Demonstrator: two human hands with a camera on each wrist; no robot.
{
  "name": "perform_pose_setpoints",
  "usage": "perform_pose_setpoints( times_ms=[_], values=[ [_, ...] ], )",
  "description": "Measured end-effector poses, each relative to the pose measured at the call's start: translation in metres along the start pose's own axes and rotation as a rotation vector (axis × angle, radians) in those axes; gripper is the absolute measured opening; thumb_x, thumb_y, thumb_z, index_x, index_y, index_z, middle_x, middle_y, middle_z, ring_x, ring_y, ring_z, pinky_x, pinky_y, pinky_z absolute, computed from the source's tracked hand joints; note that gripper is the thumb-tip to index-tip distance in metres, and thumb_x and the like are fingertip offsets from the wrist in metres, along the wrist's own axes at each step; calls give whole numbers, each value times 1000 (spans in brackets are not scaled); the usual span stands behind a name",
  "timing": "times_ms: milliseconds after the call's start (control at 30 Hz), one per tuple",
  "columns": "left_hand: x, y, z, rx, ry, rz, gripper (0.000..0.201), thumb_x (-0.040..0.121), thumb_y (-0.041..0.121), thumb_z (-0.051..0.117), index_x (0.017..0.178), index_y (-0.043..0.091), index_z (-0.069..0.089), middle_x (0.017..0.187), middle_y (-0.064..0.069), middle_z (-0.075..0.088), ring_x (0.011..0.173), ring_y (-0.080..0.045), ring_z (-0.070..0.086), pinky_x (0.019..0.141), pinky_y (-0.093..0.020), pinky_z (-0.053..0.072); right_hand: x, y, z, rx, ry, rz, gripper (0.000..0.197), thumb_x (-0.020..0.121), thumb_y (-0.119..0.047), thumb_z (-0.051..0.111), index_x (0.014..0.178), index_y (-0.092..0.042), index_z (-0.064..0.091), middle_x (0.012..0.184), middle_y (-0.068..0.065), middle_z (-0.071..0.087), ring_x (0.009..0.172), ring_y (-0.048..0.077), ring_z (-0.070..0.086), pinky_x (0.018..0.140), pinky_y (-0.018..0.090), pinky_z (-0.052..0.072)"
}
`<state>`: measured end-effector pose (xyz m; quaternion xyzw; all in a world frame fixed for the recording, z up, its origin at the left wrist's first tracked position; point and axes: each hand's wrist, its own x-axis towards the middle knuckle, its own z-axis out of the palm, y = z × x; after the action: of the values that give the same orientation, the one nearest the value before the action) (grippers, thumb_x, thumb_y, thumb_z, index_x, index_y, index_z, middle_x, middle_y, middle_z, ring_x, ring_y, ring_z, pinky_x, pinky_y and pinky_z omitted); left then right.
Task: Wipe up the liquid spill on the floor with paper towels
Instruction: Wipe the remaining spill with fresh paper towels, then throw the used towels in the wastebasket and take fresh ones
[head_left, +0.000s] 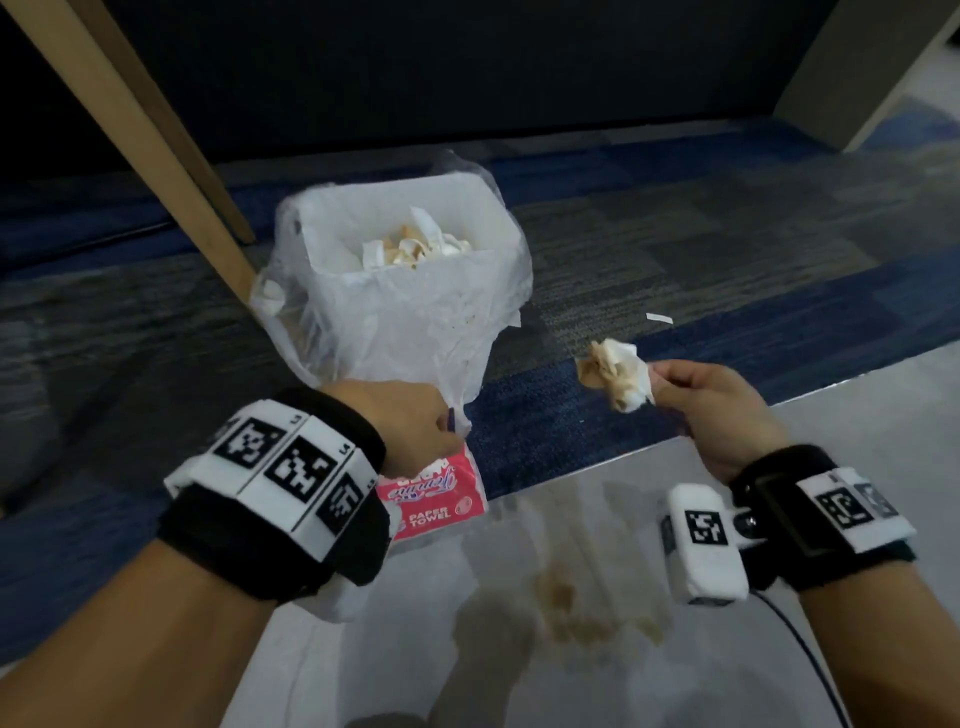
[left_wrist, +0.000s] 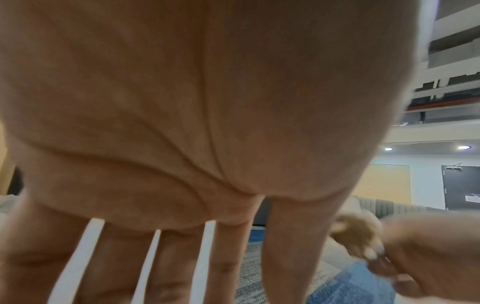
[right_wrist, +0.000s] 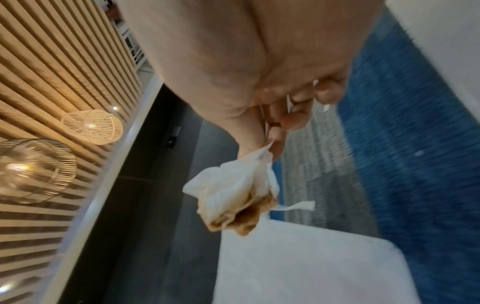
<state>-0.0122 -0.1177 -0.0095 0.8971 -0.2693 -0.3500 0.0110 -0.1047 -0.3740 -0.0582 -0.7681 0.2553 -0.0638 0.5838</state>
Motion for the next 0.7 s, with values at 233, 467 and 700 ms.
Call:
perform_pose_setpoints(
  times_ms=[233,467,700],
  values=[
    [-12,-8,-8,-86,41,-15,46,96,47,37,112,12,62,104,-5,70,80,-19,59,68,-26,42,80,-119,52,97,25,-100,14,95,-14,55,94,-14,70,49,-12,62,35,-2,46,35,13,34],
    [-15,-13,-13,-134,63,-2,41,97,45,40,111,12,60,108,-5,67,85,-20,55,72,-28,40,125,-147,101,-98,43,-117,22,89,-20,64,109,-13,70,91,-3,63,74,8,58,67,21,46],
    [-11,-24,-21,-75,72,-51,38,98,36,37,114,11,61,106,-5,69,73,-18,58,62,-26,43,74,-106,84,-9,130,-171,17,90,-30,63,98,-20,74,85,-16,67,75,-4,54,75,22,41]
  ],
)
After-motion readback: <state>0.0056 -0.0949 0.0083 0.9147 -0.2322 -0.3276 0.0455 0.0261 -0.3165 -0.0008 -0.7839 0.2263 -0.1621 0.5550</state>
